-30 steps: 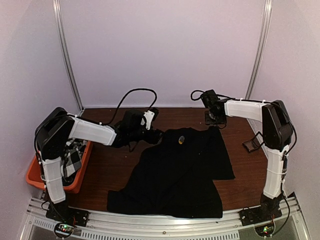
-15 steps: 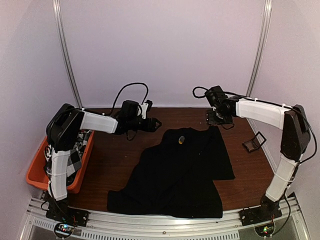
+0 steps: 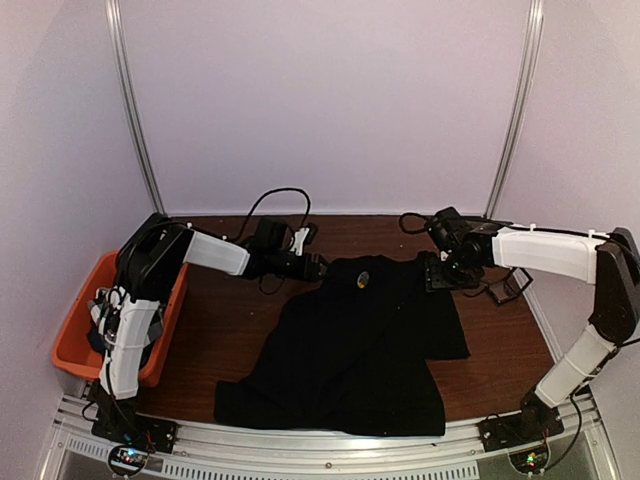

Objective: Pin the brooch onto the clothing
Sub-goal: Smooth out the clothing with brooches at the center of the board.

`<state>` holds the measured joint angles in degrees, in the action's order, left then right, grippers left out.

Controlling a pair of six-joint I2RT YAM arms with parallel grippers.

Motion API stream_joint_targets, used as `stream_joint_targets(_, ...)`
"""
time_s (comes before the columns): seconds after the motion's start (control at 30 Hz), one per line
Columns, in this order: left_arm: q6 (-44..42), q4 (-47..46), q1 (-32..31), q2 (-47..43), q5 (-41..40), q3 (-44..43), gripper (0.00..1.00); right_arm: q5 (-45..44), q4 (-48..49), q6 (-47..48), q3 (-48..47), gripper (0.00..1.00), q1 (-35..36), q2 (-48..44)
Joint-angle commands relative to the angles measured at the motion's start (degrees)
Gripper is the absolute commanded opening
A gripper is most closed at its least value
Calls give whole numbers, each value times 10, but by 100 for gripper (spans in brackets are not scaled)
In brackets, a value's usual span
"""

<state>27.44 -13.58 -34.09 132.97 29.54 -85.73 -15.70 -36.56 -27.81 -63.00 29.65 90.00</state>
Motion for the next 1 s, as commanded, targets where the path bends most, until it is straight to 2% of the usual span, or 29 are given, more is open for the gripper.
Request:
stream_joint_targets(0.0,4,15,-5,16,9,-22,63,12,6,-23,29,74,8,-8)
stream_joint_targets(0.13,-2,29,-9,24,4,-23,49,33,23,-32,53,74,8,-2)
stream_joint_targets(0.4,-1,29,-10,37,6,-25,34,60,47,-45,61,74,7,34)
stream_joint_targets(0.5,-1,29,-11,40,2,-28,26,70,57,-49,64,74,7,49)
stream_joint_targets(0.57,-1,29,-11,43,0,-33,20,76,63,-52,67,74,8,57)
stream_joint_targets(0.7,-1,24,-12,45,-3,-38,0,88,75,-58,72,74,7,73)
stream_joint_targets(0.87,-7,22,-12,17,-41,-25,0,94,89,-74,79,75,7,90)
stream_joint_targets(0.97,-27,27,-11,-42,-105,8,0,86,84,-82,75,75,3,103)
